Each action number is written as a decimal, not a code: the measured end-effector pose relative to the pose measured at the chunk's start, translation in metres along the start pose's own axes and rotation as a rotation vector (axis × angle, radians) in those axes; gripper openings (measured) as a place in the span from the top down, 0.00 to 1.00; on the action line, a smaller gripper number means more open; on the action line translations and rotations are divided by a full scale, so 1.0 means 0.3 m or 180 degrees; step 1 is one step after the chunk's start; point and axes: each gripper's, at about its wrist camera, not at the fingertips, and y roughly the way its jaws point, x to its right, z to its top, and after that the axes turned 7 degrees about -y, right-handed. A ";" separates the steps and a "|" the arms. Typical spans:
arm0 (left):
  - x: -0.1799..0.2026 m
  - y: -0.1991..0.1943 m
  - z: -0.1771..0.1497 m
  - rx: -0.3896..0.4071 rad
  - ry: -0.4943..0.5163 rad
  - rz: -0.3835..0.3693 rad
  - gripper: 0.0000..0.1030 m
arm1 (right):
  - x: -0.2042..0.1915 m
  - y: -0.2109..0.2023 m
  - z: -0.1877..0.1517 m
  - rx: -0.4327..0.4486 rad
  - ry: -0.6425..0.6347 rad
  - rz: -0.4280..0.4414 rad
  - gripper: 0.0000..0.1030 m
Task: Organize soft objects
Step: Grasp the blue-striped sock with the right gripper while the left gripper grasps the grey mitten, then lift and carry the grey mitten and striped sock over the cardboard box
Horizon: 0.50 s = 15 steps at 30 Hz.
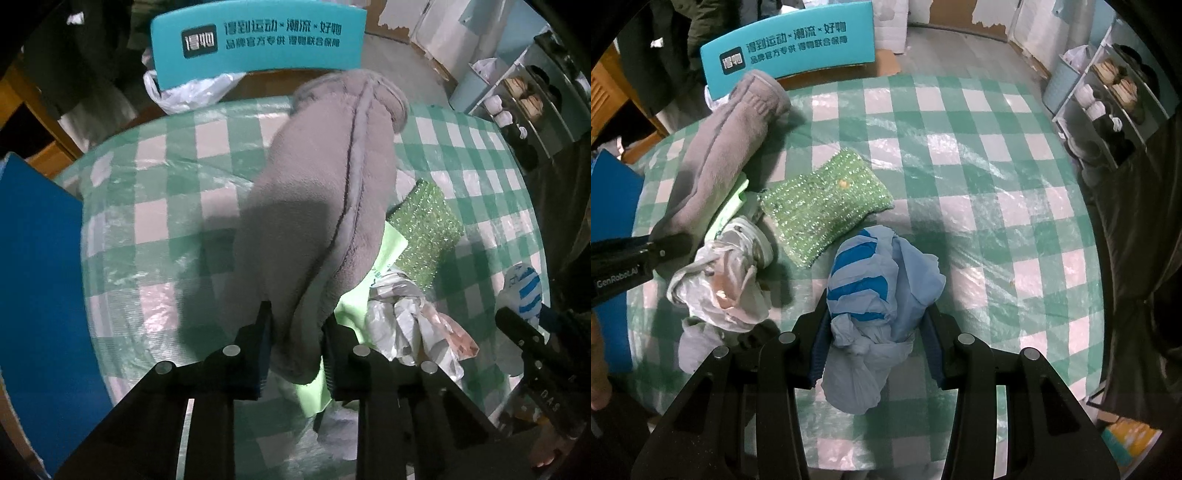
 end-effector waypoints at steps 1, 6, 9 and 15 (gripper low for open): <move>0.003 -0.011 -0.006 0.0019 0.0018 0.0015 0.79 | -0.002 -0.003 0.000 0.0004 -0.0003 -0.0001 0.59; 0.008 -0.049 -0.023 0.0154 0.0078 0.0114 0.81 | -0.016 -0.036 0.005 0.0075 -0.0050 -0.0008 0.59; 0.007 -0.075 -0.034 0.0221 0.0110 0.0142 0.82 | -0.028 -0.059 0.011 0.0131 -0.0078 -0.0010 0.59; -0.002 -0.130 -0.057 0.0378 0.0152 0.0222 0.83 | -0.048 -0.098 0.011 0.0213 -0.0128 -0.0017 0.59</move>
